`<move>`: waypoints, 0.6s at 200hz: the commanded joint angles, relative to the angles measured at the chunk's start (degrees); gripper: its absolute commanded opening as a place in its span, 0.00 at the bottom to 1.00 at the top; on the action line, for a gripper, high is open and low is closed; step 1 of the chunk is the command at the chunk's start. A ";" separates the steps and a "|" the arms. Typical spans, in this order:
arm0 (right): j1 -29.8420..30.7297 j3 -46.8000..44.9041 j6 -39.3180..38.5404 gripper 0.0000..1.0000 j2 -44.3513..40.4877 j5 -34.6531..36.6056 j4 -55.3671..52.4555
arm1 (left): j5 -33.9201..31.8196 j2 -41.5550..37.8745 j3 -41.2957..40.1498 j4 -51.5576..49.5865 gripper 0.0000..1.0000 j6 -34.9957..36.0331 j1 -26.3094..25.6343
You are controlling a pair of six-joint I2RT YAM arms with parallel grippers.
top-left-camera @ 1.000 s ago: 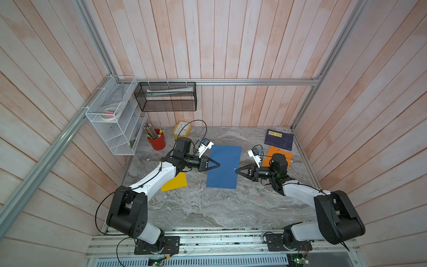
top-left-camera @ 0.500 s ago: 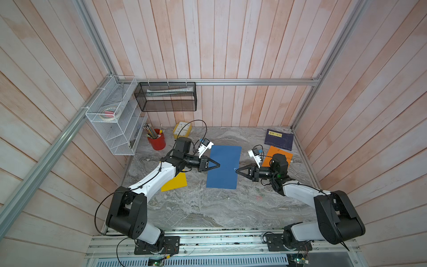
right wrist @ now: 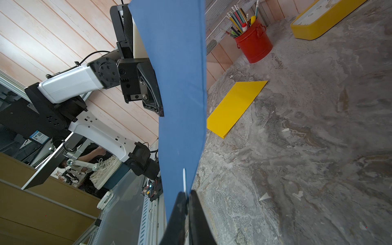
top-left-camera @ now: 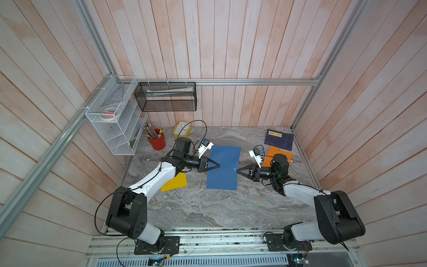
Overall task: Unclip the paperclips from the documents
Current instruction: Remove the paper clip from the document.
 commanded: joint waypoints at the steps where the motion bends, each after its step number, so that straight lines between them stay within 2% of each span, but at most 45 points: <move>1: -0.48 -0.39 -0.17 0.09 -1.06 -0.76 0.63 | -0.08 -1.22 1.18 -0.98 0.00 1.27 0.28; 35: -0.48 -0.11 -0.24 0.06 -0.77 -0.85 0.63 | -0.05 -1.17 1.39 -1.12 0.00 1.37 0.31; 120: -1.08 -0.67 -0.96 0.07 -1.50 -1.08 -0.79 | -0.53 -1.76 1.35 -1.50 0.00 1.62 0.40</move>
